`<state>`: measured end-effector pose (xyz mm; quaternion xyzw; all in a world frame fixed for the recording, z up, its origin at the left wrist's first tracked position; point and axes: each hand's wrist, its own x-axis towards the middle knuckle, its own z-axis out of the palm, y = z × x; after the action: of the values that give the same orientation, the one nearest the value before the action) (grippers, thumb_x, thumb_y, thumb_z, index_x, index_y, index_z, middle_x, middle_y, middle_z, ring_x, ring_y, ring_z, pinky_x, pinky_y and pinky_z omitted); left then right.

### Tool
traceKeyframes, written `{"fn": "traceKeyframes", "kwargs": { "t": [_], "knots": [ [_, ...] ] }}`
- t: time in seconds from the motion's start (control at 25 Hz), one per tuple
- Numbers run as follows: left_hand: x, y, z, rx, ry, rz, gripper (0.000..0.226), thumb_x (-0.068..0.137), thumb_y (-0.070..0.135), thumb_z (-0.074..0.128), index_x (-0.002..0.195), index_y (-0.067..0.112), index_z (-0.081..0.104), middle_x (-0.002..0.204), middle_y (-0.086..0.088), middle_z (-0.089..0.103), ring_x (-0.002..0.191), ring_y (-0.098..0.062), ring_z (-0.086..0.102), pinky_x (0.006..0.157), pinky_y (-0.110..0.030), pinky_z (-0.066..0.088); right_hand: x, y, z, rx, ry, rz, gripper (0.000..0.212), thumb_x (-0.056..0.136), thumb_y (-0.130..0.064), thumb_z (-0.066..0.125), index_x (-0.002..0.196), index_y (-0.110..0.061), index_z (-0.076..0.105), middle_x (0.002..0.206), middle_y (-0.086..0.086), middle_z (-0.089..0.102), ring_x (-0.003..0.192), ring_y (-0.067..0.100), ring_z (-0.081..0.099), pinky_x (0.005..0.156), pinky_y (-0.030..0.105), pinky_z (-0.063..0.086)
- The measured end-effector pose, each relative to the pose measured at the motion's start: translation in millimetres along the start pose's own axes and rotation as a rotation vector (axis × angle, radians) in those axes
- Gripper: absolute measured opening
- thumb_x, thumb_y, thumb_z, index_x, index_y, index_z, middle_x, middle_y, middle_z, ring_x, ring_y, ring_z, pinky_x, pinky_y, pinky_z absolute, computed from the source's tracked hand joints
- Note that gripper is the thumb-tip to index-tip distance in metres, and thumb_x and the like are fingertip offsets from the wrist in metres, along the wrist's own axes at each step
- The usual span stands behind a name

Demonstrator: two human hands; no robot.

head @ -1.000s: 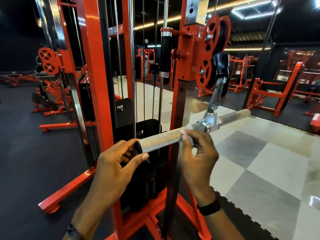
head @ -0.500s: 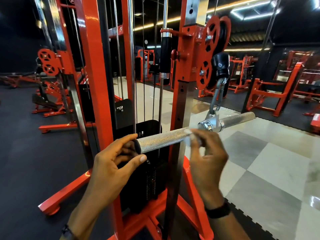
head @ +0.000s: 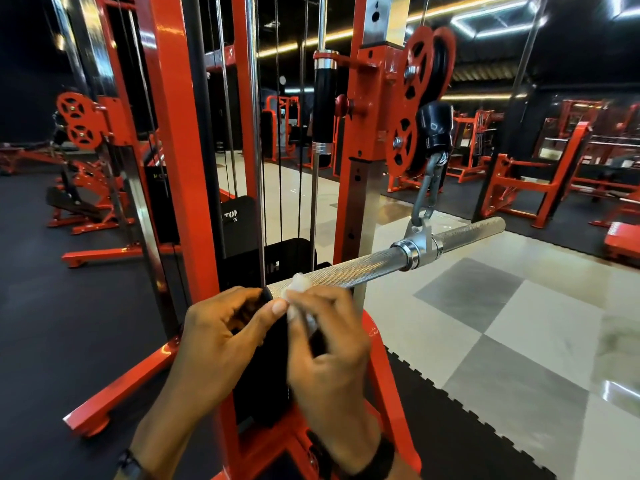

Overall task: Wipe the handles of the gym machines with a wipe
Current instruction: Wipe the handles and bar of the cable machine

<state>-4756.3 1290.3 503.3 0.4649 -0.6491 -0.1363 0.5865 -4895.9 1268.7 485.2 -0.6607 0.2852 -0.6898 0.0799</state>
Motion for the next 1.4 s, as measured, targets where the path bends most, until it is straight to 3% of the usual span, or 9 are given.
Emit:
{"fn": "traceKeyframes", "kwargs": {
  "t": [0.12,0.4,0.6,0.8,0.88,1.0,1.08,1.24,1.4],
  "knots": [
    [-1.2,-2.1,-0.9,-0.049,-0.020,-0.015,0.028,0.087,0.055,0.057,0.098,0.036,0.074,0.082,-0.004,0.071,0.067,-0.019,0.068,0.061,-0.038,0.058,-1.7,-7.4,3.0,0.026,-0.060,-0.036,0.020,0.086,0.005,0.071,0.105,-0.001,0.072,0.101,0.008,0.064,0.101,0.003,0.061,0.088,0.012,0.047],
    [-2.5,-0.3,5.5,-0.062,0.015,0.031,0.043,0.084,0.045,0.065,0.123,0.026,0.066,0.104,0.006,0.069,0.099,-0.019,0.069,0.080,-0.023,0.058,68.3,79.1,-64.4,-0.311,0.309,0.151,0.013,0.089,-0.002,0.067,0.101,-0.004,0.070,0.097,-0.001,0.062,0.088,0.022,0.063,0.076,0.007,0.045],
    [0.0,3.3,14.6,-0.056,0.108,-0.006,0.017,0.091,0.045,0.063,0.105,0.037,0.066,0.084,0.008,0.072,0.072,-0.009,0.071,0.065,-0.016,0.055,12.3,33.8,-12.3,-0.124,0.112,0.094,0.015,0.088,0.002,0.069,0.100,-0.007,0.071,0.097,0.003,0.063,0.095,0.010,0.062,0.084,0.026,0.051],
    [4.4,6.4,15.1,-0.052,0.168,-0.102,0.014,0.090,0.038,0.054,0.093,0.035,0.068,0.075,0.013,0.073,0.066,-0.001,0.068,0.060,-0.009,0.050,-9.0,2.9,3.1,-0.022,-0.075,0.028,0.021,0.086,0.004,0.070,0.105,-0.003,0.073,0.103,0.008,0.065,0.101,0.005,0.061,0.089,0.015,0.047],
    [5.7,8.2,14.5,0.089,0.203,-0.071,0.026,0.093,0.037,0.054,0.110,0.024,0.068,0.096,0.002,0.073,0.084,-0.009,0.069,0.075,-0.013,0.053,5.4,21.5,-23.4,-0.080,0.055,0.061,0.021,0.084,0.005,0.072,0.102,-0.005,0.073,0.098,0.007,0.066,0.095,0.007,0.063,0.084,0.015,0.047],
    [9.1,15.7,26.3,0.501,0.201,0.110,0.049,0.093,0.015,0.060,0.140,0.004,0.051,0.131,-0.016,0.059,0.117,-0.034,0.056,0.105,-0.051,0.045,32.2,56.2,-80.3,-0.172,0.205,0.095,0.014,0.088,-0.001,0.069,0.100,-0.006,0.072,0.095,0.005,0.066,0.089,0.016,0.065,0.076,0.028,0.053],
    [15.2,26.8,43.7,0.718,0.154,0.211,0.056,0.089,0.008,0.064,0.142,0.002,0.048,0.136,-0.019,0.055,0.122,-0.037,0.051,0.112,-0.058,0.035,50.1,75.0,-115.0,-0.250,0.266,0.101,0.011,0.091,-0.006,0.068,0.101,-0.005,0.071,0.096,0.005,0.067,0.088,0.019,0.065,0.076,0.028,0.054],
    [32.7,40.1,86.6,0.944,0.028,0.295,0.050,0.084,0.016,0.071,0.132,0.006,0.059,0.122,-0.013,0.064,0.113,-0.035,0.060,0.110,-0.055,0.036,82.7,111.9,-152.3,-0.283,0.299,0.133,0.012,0.090,-0.006,0.067,0.102,-0.004,0.072,0.099,0.005,0.069,0.090,0.015,0.064,0.075,0.011,0.048],
    [56.0,44.8,131.0,1.160,-0.036,0.204,0.051,0.072,0.035,0.080,0.116,0.011,0.068,0.100,-0.011,0.070,0.094,-0.035,0.064,0.085,-0.047,0.044,103.5,142.3,-167.4,-0.186,0.124,0.054,0.014,0.089,-0.004,0.070,0.101,-0.011,0.072,0.100,0.000,0.069,0.087,0.011,0.064,0.070,0.013,0.047]
  ]
}}
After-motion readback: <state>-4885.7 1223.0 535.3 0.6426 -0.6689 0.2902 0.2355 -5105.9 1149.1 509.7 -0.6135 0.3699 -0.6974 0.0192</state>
